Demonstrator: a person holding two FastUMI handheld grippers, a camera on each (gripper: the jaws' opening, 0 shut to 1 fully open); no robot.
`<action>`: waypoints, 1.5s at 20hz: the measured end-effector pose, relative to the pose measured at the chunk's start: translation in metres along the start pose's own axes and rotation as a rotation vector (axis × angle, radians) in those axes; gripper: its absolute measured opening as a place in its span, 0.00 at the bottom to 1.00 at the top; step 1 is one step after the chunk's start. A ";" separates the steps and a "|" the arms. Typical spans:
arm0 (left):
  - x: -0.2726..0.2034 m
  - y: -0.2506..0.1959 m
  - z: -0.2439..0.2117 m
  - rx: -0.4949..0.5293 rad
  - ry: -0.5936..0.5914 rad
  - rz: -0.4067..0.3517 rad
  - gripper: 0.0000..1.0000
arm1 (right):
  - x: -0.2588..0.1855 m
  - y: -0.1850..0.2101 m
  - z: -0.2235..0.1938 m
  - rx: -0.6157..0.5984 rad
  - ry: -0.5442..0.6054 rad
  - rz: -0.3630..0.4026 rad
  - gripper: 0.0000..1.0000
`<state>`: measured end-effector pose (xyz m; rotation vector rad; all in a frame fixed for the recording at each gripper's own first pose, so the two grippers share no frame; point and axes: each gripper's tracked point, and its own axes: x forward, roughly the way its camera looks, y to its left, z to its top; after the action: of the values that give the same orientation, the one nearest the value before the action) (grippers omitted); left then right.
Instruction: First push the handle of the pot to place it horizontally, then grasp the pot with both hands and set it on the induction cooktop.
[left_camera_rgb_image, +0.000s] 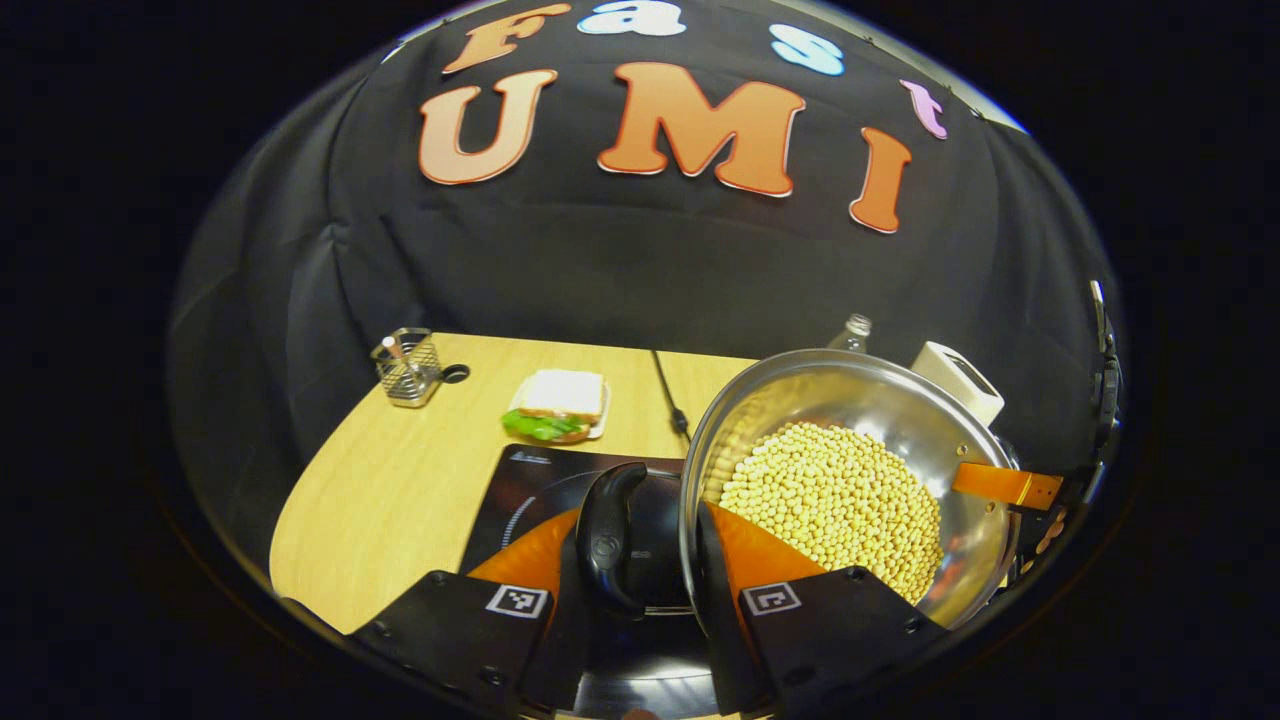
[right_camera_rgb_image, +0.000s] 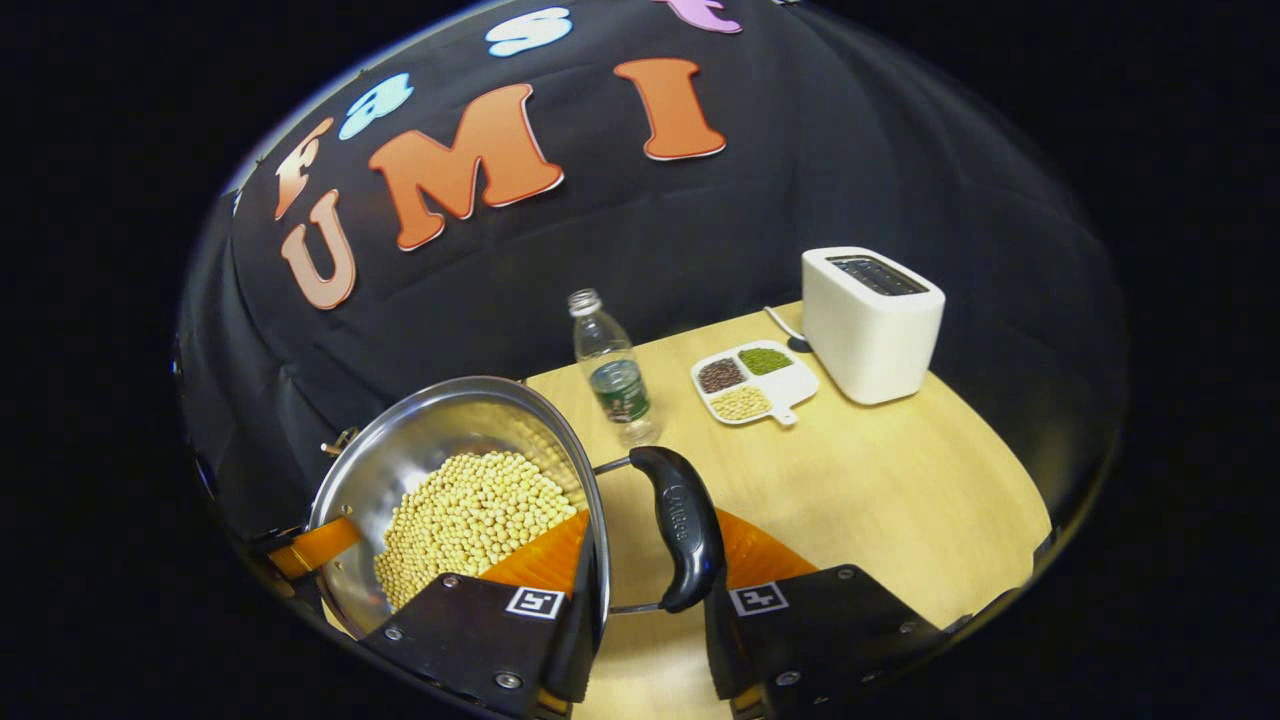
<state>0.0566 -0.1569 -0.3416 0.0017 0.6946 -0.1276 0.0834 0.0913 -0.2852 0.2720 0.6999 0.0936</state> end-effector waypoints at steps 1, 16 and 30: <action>-0.003 0.013 0.001 -0.005 -0.003 0.013 0.53 | 0.003 0.011 -0.003 -0.002 0.005 0.011 0.46; 0.023 0.112 -0.043 -0.083 0.083 0.075 0.56 | 0.038 0.091 -0.059 -0.058 0.102 0.047 0.46; 0.049 0.116 -0.044 -0.081 0.100 0.073 0.66 | 0.051 0.088 -0.090 -0.060 0.153 0.014 0.52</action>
<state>0.0796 -0.0452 -0.4117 -0.0444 0.7981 -0.0298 0.0645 0.2045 -0.3580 0.2133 0.8457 0.1501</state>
